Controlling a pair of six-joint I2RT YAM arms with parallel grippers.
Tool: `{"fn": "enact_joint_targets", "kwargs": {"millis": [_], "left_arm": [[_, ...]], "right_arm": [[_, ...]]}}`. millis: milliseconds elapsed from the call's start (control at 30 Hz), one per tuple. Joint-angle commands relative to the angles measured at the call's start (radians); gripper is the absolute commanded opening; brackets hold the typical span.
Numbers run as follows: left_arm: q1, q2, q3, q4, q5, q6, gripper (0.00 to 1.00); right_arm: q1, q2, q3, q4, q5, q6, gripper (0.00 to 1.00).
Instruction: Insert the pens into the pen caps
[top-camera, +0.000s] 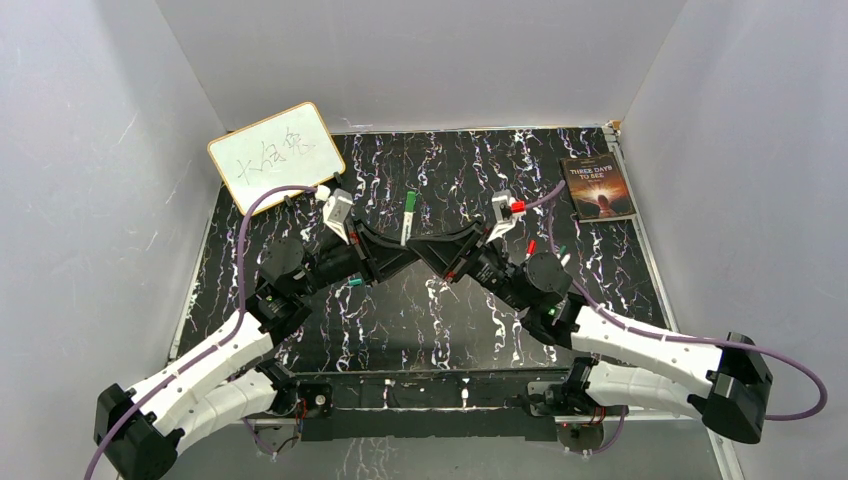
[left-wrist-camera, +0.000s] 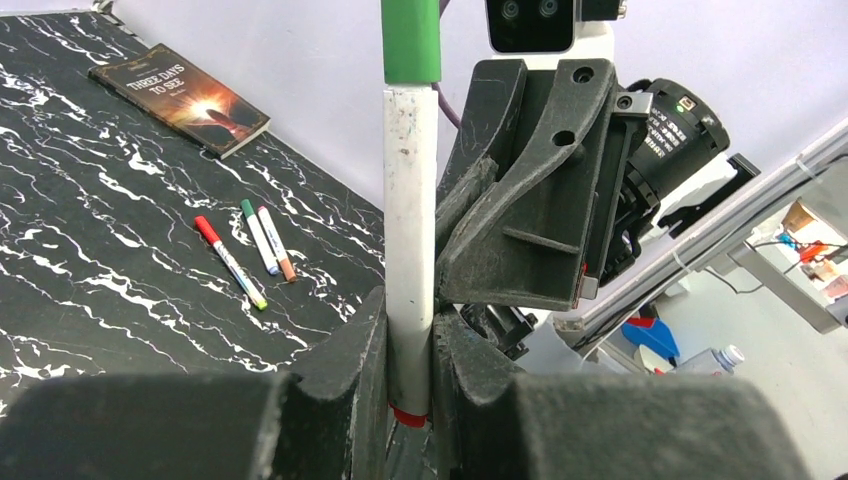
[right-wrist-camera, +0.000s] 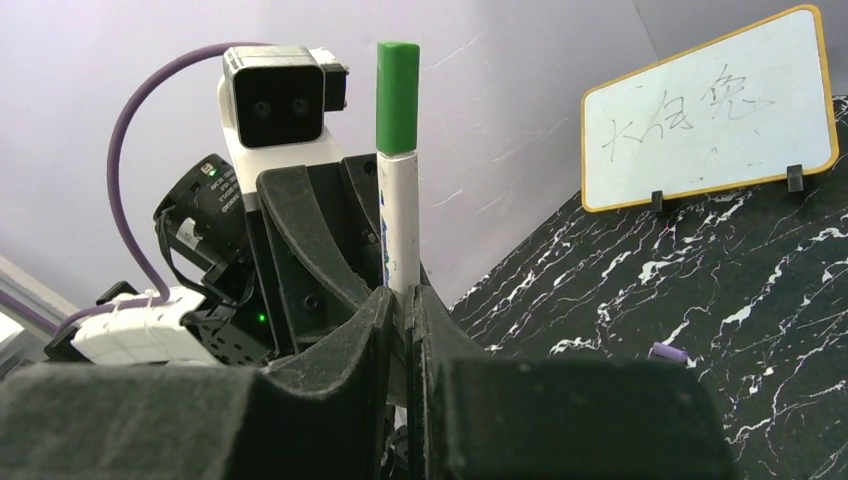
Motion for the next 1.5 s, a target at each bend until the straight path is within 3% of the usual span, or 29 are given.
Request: {"fn": "enact_joint_targets", "kwargs": {"millis": [0, 100, 333, 567, 833, 1467], "left_arm": [[0.007, -0.040, 0.090, 0.112, -0.028, 0.037, 0.00], [0.007, -0.043, 0.082, 0.110, -0.003, 0.036, 0.00], [0.007, -0.056, 0.040, 0.134, 0.051, 0.014, 0.00], [0.006, -0.089, 0.016, 0.100, 0.102, 0.034, 0.00], [0.006, -0.082, -0.001, 0.119, 0.139, -0.001, 0.00], [0.006, -0.042, -0.040, 0.135, 0.168, -0.028, 0.00]], "right_arm": [[0.040, -0.032, -0.011, -0.182, -0.078, -0.041, 0.00], [0.039, -0.054, 0.034, -0.230, -0.059, -0.080, 0.06], [0.031, -0.083, 0.122, -0.291, -0.013, -0.133, 0.36], [0.025, -0.063, 0.233, -0.348, 0.020, -0.184, 0.50], [0.020, -0.013, 0.324, -0.354, 0.008, -0.224, 0.53], [0.010, -0.071, 0.370, -0.387, 0.016, -0.252, 0.55]]}}
